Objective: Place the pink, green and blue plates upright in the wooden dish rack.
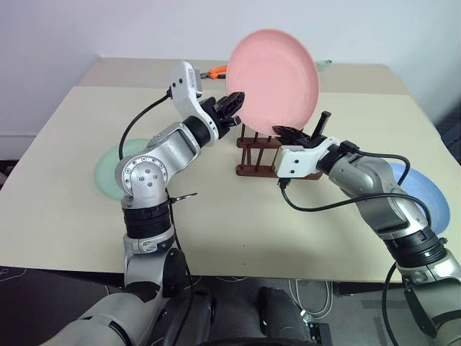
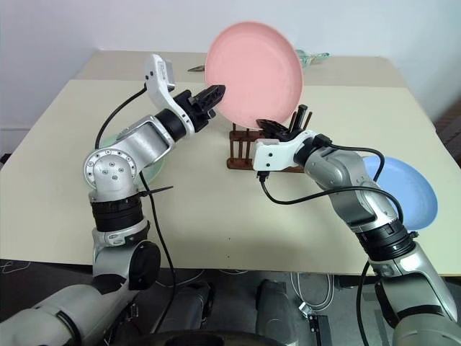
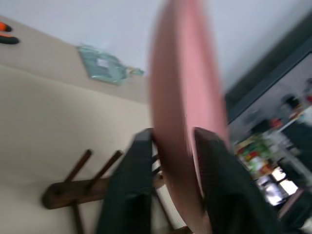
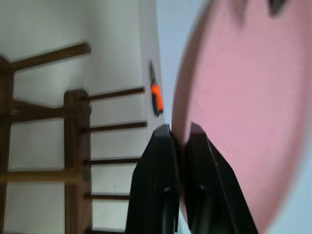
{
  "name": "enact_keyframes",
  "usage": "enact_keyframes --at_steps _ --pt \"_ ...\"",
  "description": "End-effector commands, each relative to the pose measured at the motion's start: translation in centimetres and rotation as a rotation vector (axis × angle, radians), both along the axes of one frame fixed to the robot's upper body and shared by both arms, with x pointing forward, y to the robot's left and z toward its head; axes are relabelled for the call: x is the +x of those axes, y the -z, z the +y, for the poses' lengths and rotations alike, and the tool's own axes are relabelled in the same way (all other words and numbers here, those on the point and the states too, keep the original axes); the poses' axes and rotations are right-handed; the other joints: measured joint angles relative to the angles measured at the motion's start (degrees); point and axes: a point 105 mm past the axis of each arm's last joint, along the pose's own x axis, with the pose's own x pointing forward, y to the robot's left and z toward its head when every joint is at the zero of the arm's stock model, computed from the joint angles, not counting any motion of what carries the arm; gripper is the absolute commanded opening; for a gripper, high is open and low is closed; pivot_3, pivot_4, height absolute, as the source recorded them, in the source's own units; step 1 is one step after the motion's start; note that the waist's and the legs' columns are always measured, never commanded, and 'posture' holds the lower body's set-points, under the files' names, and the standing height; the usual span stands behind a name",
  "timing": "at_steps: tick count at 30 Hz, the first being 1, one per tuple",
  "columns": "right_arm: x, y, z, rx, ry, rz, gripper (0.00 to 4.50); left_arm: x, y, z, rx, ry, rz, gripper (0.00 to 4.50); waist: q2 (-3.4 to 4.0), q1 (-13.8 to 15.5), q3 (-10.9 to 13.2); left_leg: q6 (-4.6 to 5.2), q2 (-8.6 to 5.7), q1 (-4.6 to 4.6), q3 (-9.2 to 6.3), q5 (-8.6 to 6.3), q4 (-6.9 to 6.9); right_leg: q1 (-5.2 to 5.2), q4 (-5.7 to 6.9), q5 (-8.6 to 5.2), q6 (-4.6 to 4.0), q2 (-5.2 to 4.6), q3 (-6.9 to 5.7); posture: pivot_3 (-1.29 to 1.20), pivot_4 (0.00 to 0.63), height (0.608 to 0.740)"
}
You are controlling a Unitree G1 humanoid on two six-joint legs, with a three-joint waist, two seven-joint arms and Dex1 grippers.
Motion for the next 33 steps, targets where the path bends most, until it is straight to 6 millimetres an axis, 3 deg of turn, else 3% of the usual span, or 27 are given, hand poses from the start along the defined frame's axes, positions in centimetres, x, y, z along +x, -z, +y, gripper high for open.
enact_keyframes --at_steps 1,3,5,6,8,12,14,16,22,30,33 --pt "-0.2 -1.8 -1.1 0.029 0.030 -0.065 0.00 -0.8 -4.8 1.8 -0.214 -0.023 -0.140 3.26 0.00 0.02 0.00 0.00 0.00 0.00 0.00 0.00 0.00 0.00 0.00 0.00 0.00 0.00 0.00 0.00 0.150 0.740" --pt "-0.6 -3.1 -1.4 0.202 0.014 -0.024 0.00 0.0 -6.1 4.4 -0.255 -0.126 -0.192 4.22 -0.02 0.00 0.01 0.00 0.00 0.00 0.00 0.00 -0.01 0.00 0.00 0.00 -0.01 0.00 0.00 0.00 0.150 0.740" --pt "-1.2 -4.3 -2.1 0.435 -0.008 0.055 0.00 0.6 -6.2 6.4 -0.184 -0.223 -0.244 4.22 0.04 -0.22 0.01 0.00 0.03 0.03 0.06 0.00 -0.04 0.00 -0.02 0.01 -0.01 0.04 0.03 0.00 0.150 0.740" --pt "-1.6 -5.4 -3.0 0.694 -0.039 0.159 0.00 0.7 -5.0 6.8 -0.026 -0.241 -0.294 4.22 0.05 -0.06 0.00 0.00 0.04 0.06 0.10 0.00 -0.05 0.00 0.00 0.01 -0.02 0.05 0.09 0.00 0.150 0.740" --pt "-2.7 -6.2 -3.7 1.029 -0.144 0.353 0.00 0.2 -2.2 6.6 0.222 -0.187 -0.358 4.22 0.14 -0.37 -0.02 0.22 0.11 0.13 0.18 -0.12 -0.10 0.00 0.00 0.04 -0.07 0.22 0.33 0.00 0.150 0.740" --pt "-4.0 -6.4 -4.5 1.299 -0.240 0.551 0.00 -3.6 4.0 4.3 0.558 0.141 -0.456 4.22 0.23 -0.22 0.02 0.34 0.14 0.11 0.34 -0.19 -0.14 -0.14 -0.01 0.06 -0.18 0.26 0.59 0.00 0.150 0.740" --pt "-3.9 -6.0 -5.3 1.363 -0.214 0.602 0.00 -5.5 6.6 3.7 0.639 0.286 -0.463 4.22 0.24 -0.05 0.04 0.40 0.16 0.06 0.39 -0.22 -0.13 -0.18 -0.04 -0.02 -0.41 0.25 0.62 0.00 0.150 0.740" --pt "-3.8 -5.6 -5.7 1.391 -0.195 0.634 0.00 -6.7 7.5 3.2 0.624 0.359 -0.452 4.22 0.30 0.05 0.08 0.40 0.19 0.06 0.45 -0.22 -0.11 -0.18 -0.05 0.00 -0.48 0.25 0.66 0.00 0.150 0.740" --pt "-3.5 -3.9 -6.5 1.386 -0.117 0.685 0.00 -8.6 8.2 1.8 0.582 0.467 -0.448 4.22 0.36 -0.10 0.10 0.43 0.52 0.09 0.62 -0.24 -0.11 -0.20 -0.05 0.02 -0.49 0.30 0.67 0.00 0.150 0.740" --pt "-3.1 -3.2 -7.8 1.419 -0.093 0.722 0.00 -9.1 8.4 1.1 0.575 0.495 -0.443 4.22 0.37 -0.10 0.10 0.43 0.61 0.09 0.71 -0.24 -0.09 -0.24 -0.05 0.05 -0.50 0.44 0.75 0.00 0.150 0.740" --pt "-3.1 -3.2 -7.6 1.360 -0.079 0.703 1.09 -8.4 8.6 1.6 0.572 0.463 -0.410 4.39 0.36 -0.09 0.10 0.44 0.64 0.09 0.73 -0.24 -0.09 -0.24 -0.06 0.05 -0.50 0.45 0.77 0.00 0.150 0.740"
